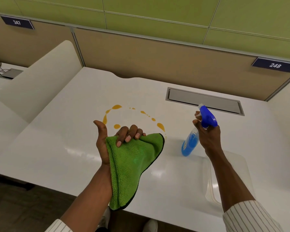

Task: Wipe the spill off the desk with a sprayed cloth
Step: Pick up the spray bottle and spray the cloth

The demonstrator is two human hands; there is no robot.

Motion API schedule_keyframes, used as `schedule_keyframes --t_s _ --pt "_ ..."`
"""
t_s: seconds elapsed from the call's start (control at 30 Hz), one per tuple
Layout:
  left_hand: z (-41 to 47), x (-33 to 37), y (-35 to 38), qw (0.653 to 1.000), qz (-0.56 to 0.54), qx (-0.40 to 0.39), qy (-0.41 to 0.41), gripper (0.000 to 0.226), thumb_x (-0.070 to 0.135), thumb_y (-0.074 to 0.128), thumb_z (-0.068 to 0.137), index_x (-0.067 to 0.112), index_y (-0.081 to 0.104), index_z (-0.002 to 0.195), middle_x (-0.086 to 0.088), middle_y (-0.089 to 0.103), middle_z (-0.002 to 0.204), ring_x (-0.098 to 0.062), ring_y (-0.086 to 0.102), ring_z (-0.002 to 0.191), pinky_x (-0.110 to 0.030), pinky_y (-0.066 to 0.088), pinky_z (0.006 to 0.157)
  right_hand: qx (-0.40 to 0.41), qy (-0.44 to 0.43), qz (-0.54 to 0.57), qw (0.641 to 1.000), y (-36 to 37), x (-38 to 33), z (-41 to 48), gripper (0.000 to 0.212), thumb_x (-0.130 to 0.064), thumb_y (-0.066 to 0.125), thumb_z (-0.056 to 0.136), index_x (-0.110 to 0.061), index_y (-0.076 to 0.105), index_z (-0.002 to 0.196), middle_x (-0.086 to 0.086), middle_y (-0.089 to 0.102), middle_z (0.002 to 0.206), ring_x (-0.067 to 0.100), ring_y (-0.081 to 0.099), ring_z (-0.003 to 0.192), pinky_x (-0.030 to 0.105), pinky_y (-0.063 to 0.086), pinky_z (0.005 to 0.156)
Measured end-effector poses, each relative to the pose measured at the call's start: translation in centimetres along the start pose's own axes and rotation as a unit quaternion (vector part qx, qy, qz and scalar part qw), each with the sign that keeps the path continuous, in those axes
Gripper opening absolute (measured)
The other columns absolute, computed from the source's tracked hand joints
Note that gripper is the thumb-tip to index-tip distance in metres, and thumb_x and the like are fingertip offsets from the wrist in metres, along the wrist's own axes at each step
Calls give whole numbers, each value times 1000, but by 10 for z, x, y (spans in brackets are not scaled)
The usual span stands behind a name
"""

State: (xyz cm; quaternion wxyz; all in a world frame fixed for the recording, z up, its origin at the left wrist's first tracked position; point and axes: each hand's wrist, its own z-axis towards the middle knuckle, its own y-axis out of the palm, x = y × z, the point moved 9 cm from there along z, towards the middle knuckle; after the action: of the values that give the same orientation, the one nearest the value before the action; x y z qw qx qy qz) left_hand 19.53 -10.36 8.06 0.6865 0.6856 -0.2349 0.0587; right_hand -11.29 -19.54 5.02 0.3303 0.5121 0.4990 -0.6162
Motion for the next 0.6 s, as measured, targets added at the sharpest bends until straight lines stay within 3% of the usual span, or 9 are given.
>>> schedule_keyframes --t_s 0.1,0.27,0.4,0.5,0.6 --pt "-1 3 -4 1000 -3 3 -3 87 99 38 85 18 31 53 -4 45 70 -27 48 84 -39 28 106 44 16 -30 998 -7 3 -22 80 -62 65 80 -10 54 141 11 66 135 30 61 130 49 50 113" --pt "1 4 -11 1000 -14 5 -17 87 99 36 86 18 30 53 -4 44 70 -27 47 83 -40 30 106 117 14 -83 990 -12 10 -81 86 -61 63 84 -12 44 152 8 51 151 18 53 134 46 48 114" --pt "3 6 -15 999 -15 -8 -40 87 98 35 87 18 31 53 -5 45 70 -28 47 83 -40 29 108 173 14 -76 982 -4 14 -142 66 -50 71 89 -21 51 145 3 57 142 14 60 122 51 56 104" --pt "4 6 -17 998 -19 -18 -61 87 98 36 87 18 32 53 -5 46 70 -28 47 84 -40 29 108 73 15 -14 997 36 6 -170 60 -50 75 87 -24 56 138 -3 66 134 9 67 116 44 58 102" --pt "5 6 -17 995 -30 -26 -88 86 96 38 88 18 33 52 -5 46 69 -28 46 83 -40 30 109 -75 45 108 990 90 3 -181 87 -58 84 76 -20 51 147 -1 67 142 13 64 131 38 51 109"
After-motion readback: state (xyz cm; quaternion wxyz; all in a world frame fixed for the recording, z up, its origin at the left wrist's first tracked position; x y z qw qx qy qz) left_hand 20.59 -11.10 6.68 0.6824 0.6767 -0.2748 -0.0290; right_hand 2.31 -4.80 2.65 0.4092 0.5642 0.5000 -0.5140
